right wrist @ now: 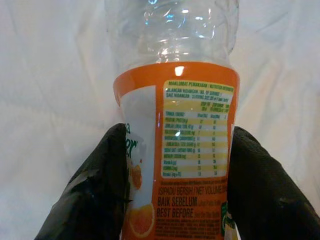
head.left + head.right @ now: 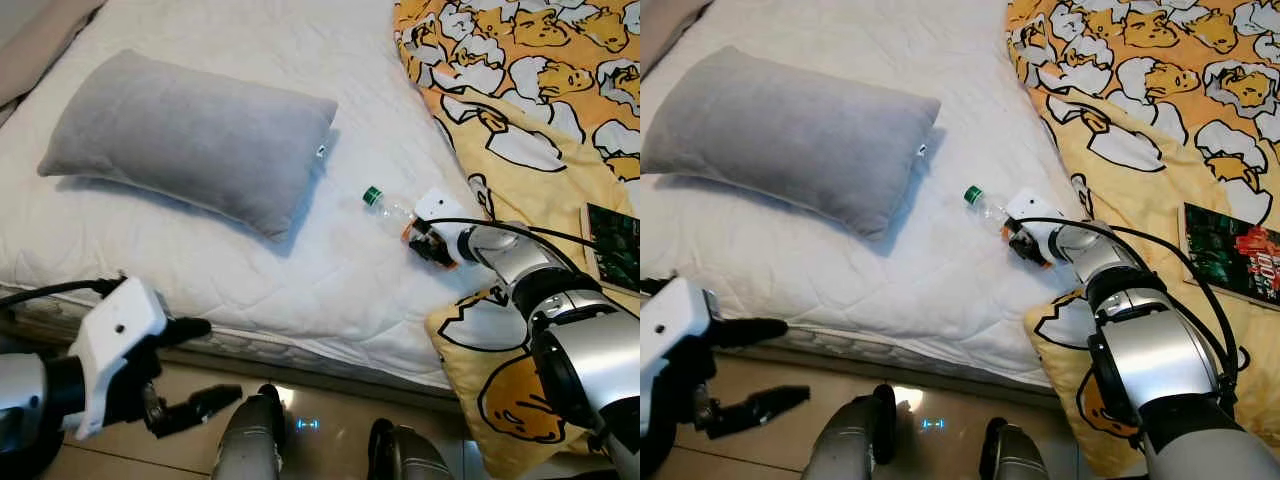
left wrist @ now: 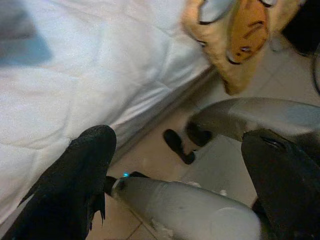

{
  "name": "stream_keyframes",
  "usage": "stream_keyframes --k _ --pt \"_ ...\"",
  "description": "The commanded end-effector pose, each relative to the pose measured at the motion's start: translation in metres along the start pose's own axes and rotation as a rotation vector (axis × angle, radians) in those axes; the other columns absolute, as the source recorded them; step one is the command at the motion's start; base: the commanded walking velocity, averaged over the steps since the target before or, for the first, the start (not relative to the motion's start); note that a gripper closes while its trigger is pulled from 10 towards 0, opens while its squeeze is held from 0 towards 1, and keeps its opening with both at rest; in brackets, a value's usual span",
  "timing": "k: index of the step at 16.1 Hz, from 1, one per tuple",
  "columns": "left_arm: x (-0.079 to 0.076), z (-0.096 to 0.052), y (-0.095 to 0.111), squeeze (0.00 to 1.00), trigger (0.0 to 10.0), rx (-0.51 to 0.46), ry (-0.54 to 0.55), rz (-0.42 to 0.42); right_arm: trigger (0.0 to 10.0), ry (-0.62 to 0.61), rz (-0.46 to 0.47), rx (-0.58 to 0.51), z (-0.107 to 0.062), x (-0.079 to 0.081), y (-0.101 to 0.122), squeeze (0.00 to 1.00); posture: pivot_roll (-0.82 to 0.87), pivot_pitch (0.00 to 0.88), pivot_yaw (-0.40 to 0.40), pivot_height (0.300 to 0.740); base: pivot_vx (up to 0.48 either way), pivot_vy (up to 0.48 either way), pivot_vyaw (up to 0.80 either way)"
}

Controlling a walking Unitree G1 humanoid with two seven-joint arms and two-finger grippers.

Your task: Clean up the room

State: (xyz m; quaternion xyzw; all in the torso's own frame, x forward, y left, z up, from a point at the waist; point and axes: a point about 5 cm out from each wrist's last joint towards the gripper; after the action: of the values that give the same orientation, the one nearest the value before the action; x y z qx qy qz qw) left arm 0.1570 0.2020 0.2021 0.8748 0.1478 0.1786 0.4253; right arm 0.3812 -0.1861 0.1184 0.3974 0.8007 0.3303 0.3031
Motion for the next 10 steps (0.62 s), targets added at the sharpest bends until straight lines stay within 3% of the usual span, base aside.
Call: stream_keyframes --k 1,4,6,8,10 --pt "-0.003 0.005 -0.004 0.0 10.0 0.005 -0.035 -0.009 0.0 -0.011 0.08 -0.026 -0.002 -0.004 0.0 0.0 0.31 0.188 -0.027 0.74 0.0 0.0 0.0" --pt "0.004 0.025 -0.015 0.0 10.0 -0.019 0.016 -0.035 0.0 0.002 0.278 -0.159 -0.005 -0.008 0.005 0.0 0.24 0.108 -0.037 0.74 0.0 0.0 0.0" --pt "0.007 0.038 -0.019 0.0 10.0 -0.042 0.065 -0.056 0.0 0.026 0.341 -0.216 -0.005 -0.006 0.003 0.0 0.21 0.066 -0.034 0.74 0.0 0.0 0.0" --pt "0.017 0.056 -0.024 0.0 10.0 -0.059 0.151 -0.064 0.0 0.077 0.458 -0.327 -0.003 0.003 -0.002 0.0 0.16 0.006 -0.01 0.74 0.0 0.0 0.0" --pt "0.027 0.067 -0.026 0.0 10.0 -0.064 0.236 -0.072 0.0 0.091 0.576 -0.414 -0.004 0.011 -0.017 0.0 0.12 0.0 0.016 0.74 0.0 0.0 0.0"
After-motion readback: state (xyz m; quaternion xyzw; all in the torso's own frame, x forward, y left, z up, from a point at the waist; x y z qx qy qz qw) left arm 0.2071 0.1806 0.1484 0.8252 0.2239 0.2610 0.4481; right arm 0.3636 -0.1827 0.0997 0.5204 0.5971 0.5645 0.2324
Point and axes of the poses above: a point about 5 cm out from each wrist's last joint towards the gripper, its own z axis pointing out of the wrist towards the gripper, its own y axis along the axis of the wrist's last joint, x = y × z, and after that the axes turned 15 degrees about z, right-handed
